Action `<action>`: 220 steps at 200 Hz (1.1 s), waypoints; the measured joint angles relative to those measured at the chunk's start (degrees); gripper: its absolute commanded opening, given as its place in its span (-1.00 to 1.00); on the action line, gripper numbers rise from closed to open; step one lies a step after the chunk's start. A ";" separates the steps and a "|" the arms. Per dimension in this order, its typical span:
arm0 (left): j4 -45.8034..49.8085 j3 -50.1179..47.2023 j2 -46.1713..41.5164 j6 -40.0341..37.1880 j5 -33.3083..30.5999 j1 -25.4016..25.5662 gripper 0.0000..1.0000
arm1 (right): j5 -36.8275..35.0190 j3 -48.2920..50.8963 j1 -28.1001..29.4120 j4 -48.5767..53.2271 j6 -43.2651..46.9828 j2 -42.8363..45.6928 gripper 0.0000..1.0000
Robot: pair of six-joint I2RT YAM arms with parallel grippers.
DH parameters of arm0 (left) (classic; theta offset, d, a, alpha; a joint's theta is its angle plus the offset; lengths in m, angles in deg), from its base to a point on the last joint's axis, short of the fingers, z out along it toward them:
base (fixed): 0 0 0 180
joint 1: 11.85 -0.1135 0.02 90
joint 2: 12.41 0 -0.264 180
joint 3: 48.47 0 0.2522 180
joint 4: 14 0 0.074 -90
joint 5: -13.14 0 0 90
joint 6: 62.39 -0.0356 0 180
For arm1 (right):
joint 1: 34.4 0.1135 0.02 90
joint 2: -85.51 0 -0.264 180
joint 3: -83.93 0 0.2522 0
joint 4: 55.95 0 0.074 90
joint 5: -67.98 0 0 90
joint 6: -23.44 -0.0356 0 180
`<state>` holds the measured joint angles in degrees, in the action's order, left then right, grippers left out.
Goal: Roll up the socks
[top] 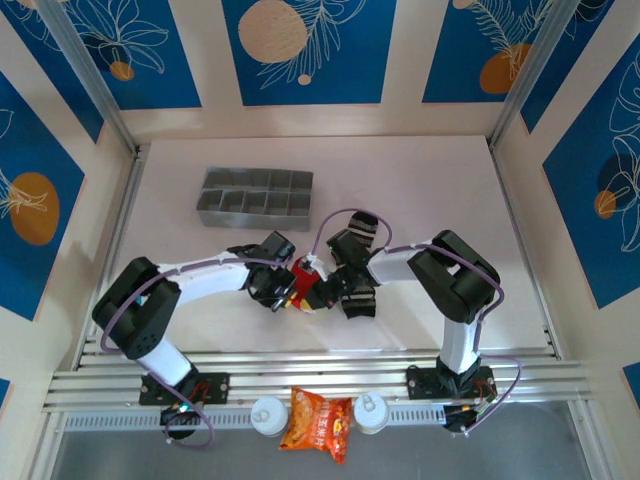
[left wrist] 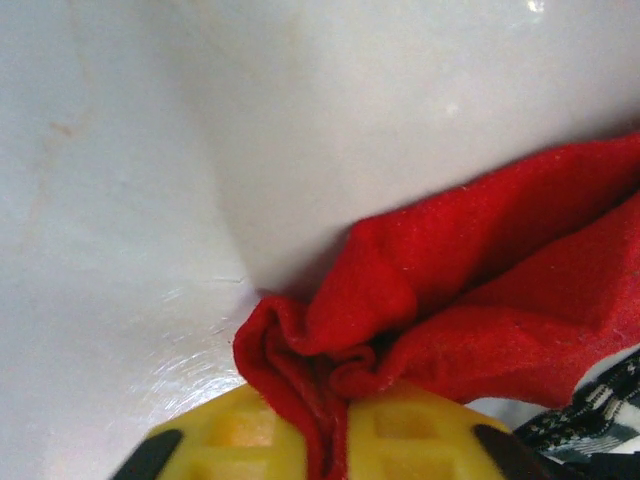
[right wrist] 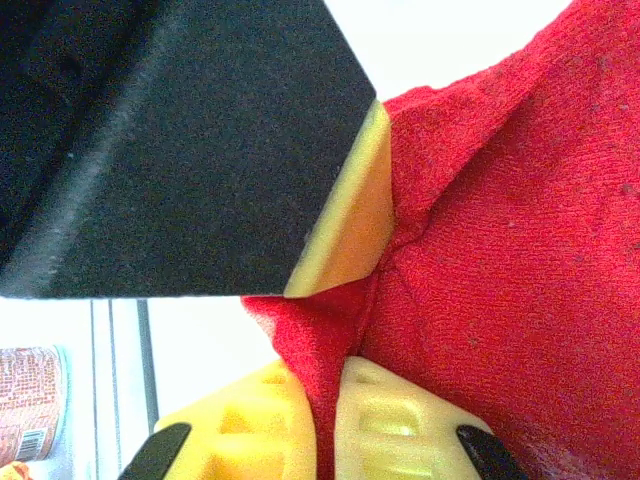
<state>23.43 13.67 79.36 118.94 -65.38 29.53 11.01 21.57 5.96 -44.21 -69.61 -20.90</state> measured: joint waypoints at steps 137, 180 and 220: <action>12.79 1.77 0.26 6.12 4.98 -2.38 -1.00 | -37.35 11.96 20.09 -6.88 18.21 22.36 0.17; 17.22 5.18 3.82 4.90 7.93 -4.55 -1.00 | -50.12 12.96 27.45 -9.88 25.00 20.35 0.14; 20.48 8.04 6.73 3.08 9.57 -5.60 -1.00 | -55.84 11.56 29.09 -11.93 29.31 14.58 0.06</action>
<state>43.91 21.72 86.09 122.02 -55.80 23.94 -44.83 33.13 35.05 -56.14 -40.30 -6.33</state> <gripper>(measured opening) 0.060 0.544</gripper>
